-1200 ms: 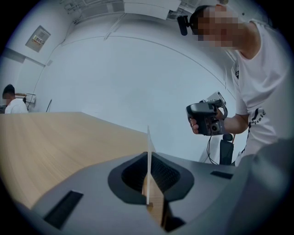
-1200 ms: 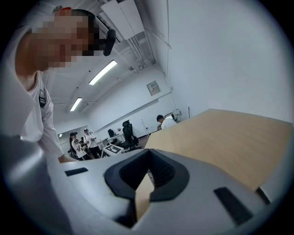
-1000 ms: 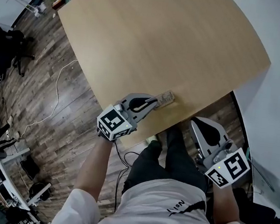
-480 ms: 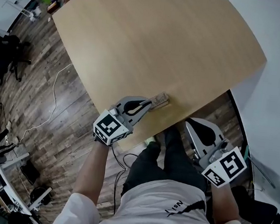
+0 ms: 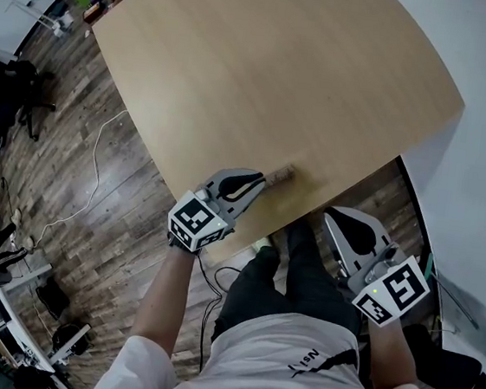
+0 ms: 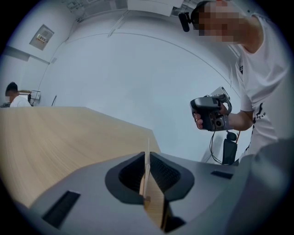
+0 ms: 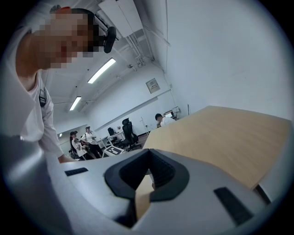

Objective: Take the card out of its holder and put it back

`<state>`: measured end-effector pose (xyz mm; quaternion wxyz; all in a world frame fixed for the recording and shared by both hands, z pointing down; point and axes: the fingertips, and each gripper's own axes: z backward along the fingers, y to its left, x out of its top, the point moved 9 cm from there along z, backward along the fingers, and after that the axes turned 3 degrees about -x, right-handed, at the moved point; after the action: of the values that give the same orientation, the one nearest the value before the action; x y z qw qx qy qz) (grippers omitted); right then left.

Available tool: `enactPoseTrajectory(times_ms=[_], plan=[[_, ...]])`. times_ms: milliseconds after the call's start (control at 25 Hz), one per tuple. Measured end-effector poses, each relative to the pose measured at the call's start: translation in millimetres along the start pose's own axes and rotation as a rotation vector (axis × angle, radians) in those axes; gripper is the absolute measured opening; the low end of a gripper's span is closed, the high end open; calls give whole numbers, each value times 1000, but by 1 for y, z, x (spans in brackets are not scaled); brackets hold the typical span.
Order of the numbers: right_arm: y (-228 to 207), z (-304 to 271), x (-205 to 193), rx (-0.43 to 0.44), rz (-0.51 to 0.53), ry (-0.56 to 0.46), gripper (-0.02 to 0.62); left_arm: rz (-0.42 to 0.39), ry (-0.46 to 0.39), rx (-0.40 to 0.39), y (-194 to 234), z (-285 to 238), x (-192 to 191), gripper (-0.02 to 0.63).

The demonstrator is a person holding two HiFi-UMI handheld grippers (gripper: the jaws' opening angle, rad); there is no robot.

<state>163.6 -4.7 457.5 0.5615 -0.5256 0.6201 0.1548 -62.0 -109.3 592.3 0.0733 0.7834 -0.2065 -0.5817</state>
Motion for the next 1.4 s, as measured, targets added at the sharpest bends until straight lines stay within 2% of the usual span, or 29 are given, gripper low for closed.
enactPoseTrajectory(times_ms=[400,760,1120,1400], plan=[[13,-19,5,49,14,-11,12,11,-72,95,-5,21,27,28],[46,-26,23,77,102,-35,12,17,-186,135,-50,45,87,28],[77,-21,54,46,141,-57,12,51,-270,223,-93,89,144,26],[103,-17,75,49,183,-123,12,60,-334,302,-126,116,165,26]])
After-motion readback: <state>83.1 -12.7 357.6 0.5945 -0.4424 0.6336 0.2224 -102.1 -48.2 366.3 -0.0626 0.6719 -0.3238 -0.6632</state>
